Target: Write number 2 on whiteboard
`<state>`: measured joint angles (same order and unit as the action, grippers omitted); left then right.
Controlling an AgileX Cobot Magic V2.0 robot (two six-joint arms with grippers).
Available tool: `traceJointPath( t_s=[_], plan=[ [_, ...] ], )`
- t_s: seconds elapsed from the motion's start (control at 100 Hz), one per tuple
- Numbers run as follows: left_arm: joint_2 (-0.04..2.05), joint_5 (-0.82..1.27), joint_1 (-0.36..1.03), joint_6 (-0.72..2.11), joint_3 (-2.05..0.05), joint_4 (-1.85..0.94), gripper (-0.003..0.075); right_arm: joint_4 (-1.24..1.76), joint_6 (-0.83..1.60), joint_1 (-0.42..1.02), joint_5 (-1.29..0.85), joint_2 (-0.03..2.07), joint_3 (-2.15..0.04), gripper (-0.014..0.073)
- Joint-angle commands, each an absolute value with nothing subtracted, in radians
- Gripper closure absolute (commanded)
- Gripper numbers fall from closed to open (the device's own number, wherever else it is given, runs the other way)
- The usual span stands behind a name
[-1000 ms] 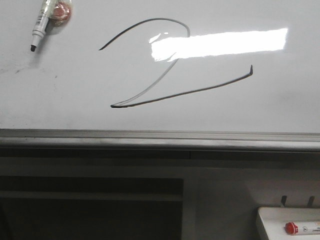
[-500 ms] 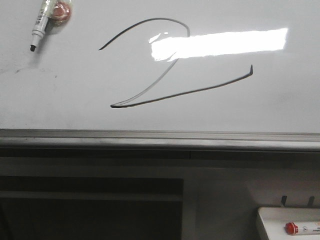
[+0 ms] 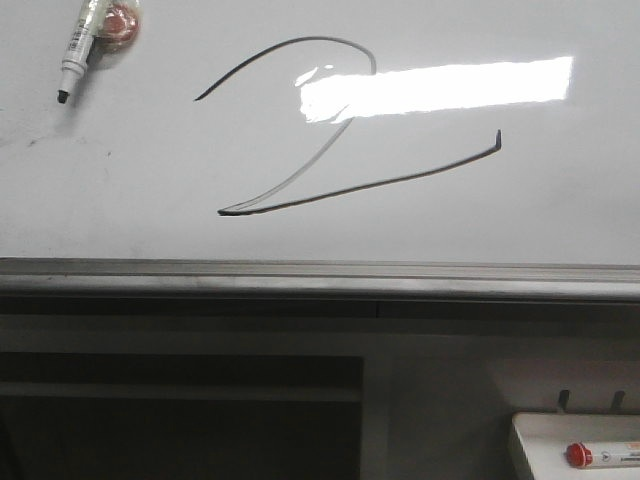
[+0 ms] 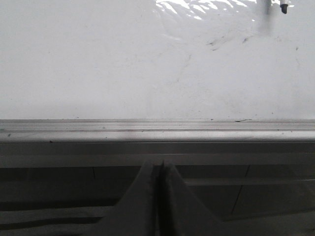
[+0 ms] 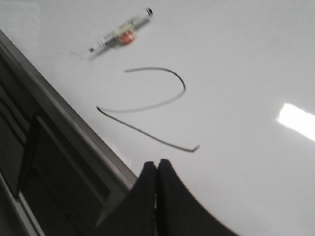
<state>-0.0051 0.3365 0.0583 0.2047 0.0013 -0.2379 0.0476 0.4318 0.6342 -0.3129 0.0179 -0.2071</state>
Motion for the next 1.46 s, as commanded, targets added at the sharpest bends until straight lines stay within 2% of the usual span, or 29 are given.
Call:
traceJointPath(
  t_s=[0.0,0.14,0.29,0.35,0.42,1.45],
  plan=[
    [-0.029,0.289,0.058,0.198,0.011,-0.255,0.0741,0.028,0.315,0.538,-0.241,0.029,-0.186,0.0665],
    [-0.029,0.289,0.058,0.198,0.011,-0.255,0.0741,0.02,0.032,0.389,-0.234,0.01,-0.08,0.0665],
    [-0.029,0.289,0.058,0.198,0.011,-0.255,0.0741,-0.035,-0.1,0.341,-0.216,-0.031,0.013,0.0665],
    [-0.029,0.289,0.058,0.198,0.011,-0.255,0.0741,-0.041,-0.1,0.341,-0.214,-0.031,0.042,0.0665],
    [-0.029,0.287,0.058,0.198,0.011,-0.255,0.0741,-0.047,-0.1,0.341,-0.307,-0.031,0.037,0.0665],
    [-0.029,0.287,0.058,0.198,0.011,-0.255,0.0741,-0.05,-0.1,0.341,-0.299,-0.031,0.039,0.0665]
  ],
)
